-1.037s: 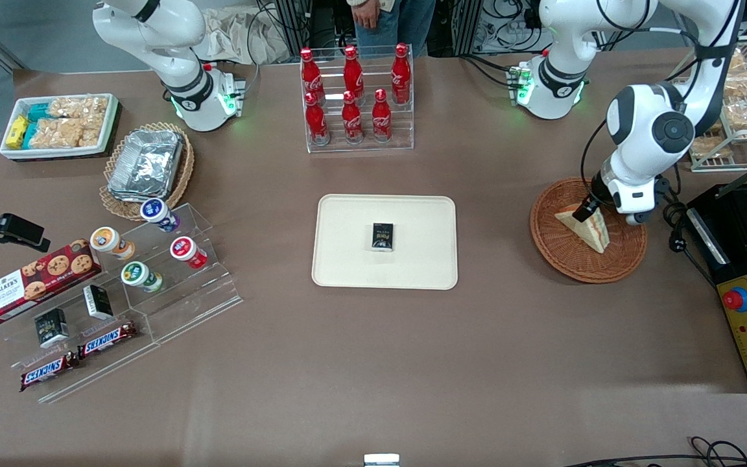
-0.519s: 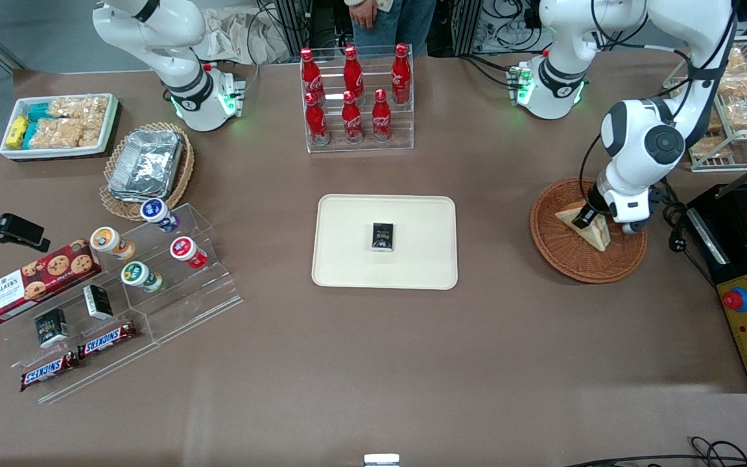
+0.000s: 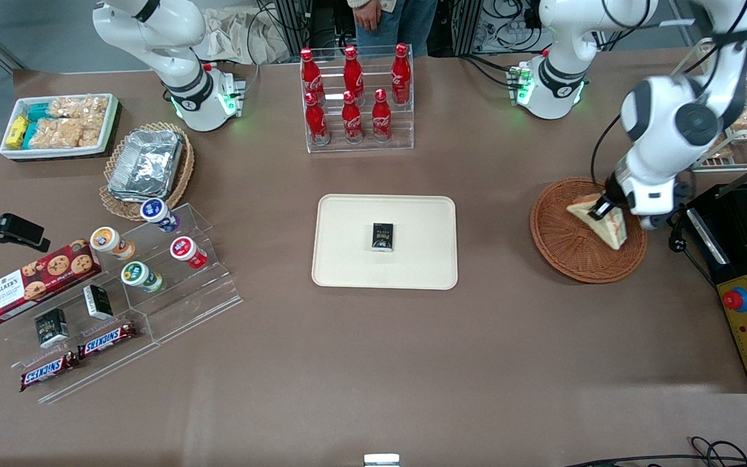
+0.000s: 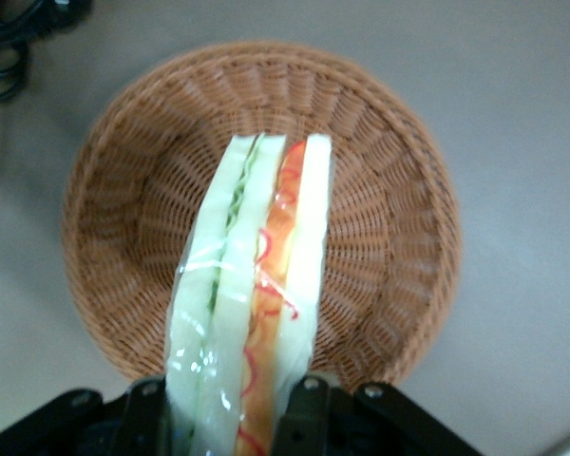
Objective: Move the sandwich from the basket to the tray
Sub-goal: 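Lift the sandwich and carry it over the cream tray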
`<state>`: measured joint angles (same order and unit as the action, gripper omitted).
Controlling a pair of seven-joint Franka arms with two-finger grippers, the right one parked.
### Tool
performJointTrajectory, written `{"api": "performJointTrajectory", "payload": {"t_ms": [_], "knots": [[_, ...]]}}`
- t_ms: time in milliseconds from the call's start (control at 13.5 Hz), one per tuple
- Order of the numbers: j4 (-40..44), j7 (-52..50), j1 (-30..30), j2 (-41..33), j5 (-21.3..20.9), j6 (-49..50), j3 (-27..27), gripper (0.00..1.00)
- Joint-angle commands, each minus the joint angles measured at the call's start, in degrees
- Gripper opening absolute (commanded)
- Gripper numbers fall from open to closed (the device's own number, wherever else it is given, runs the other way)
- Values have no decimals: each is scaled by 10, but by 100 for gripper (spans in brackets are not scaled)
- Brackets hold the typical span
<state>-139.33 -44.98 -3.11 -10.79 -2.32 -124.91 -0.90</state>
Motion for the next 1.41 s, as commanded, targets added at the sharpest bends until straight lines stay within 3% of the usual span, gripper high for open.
{"api": "performJointTrajectory", "payload": {"t_ms": [0,148,296,593,963,1333], "knots": [[144,81,-43,-1,28,174,10,0],[215,131,-59,10,67,230,14,0],[223,184,-93,6,69,231,22,0],[221,191,-189,17,70,204,42,0],[221,184,-276,139,81,111,42,0],[217,105,-311,251,77,-8,42,0]]}}
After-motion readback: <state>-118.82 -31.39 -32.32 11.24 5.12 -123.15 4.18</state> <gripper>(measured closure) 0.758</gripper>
